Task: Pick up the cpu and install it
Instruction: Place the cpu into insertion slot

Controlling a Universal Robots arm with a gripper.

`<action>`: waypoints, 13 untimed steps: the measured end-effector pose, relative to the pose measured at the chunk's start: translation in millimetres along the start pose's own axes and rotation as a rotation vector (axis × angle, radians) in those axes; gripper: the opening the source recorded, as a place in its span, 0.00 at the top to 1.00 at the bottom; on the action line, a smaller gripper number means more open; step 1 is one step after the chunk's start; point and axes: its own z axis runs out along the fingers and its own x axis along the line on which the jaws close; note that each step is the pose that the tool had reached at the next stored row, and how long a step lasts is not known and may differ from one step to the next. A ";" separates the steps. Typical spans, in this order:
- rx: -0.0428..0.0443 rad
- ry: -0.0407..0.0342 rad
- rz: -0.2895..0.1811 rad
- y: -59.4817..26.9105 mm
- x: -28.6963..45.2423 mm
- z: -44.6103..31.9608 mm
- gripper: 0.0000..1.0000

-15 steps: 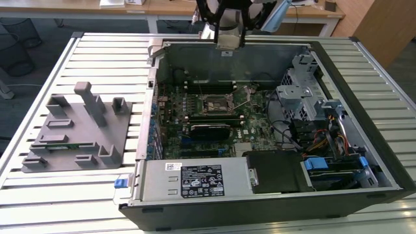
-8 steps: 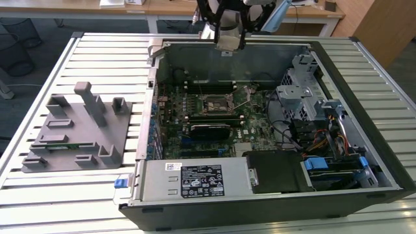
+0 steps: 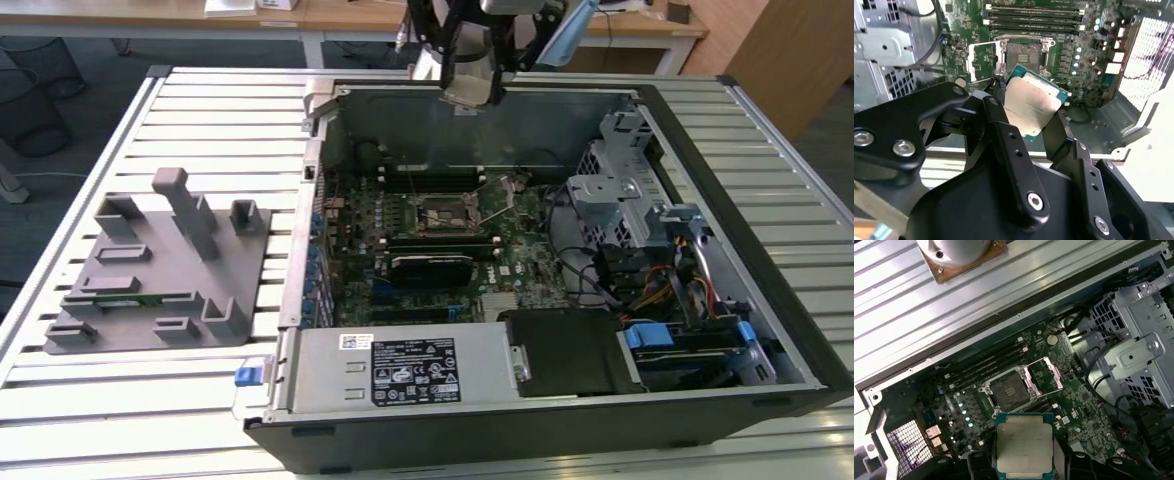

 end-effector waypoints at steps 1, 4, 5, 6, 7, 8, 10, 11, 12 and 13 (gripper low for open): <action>0.0001 -0.0007 0.018 0.0 0.0 0.3 0.46; 0.0001 -0.0031 0.073 0.0 0.0 1.2 0.46; 0.0000 -0.0038 0.091 0.0 0.0 1.5 0.46; 0.0000 -0.0046 0.109 -0.1 0.0 1.7 0.46; 0.0000 -0.0054 0.127 -0.1 0.0 2.0 0.46; -0.0001 -0.0061 0.145 -0.1 0.0 2.3 0.46; -0.0001 -0.0077 0.181 -0.1 0.0 2.9 0.46; -0.0001 -0.0085 0.201 -0.1 0.0 3.2 0.46; -0.0002 -0.0092 0.219 -0.1 0.0 3.5 0.46; -0.0002 -0.0100 0.237 -0.2 0.0 3.8 0.46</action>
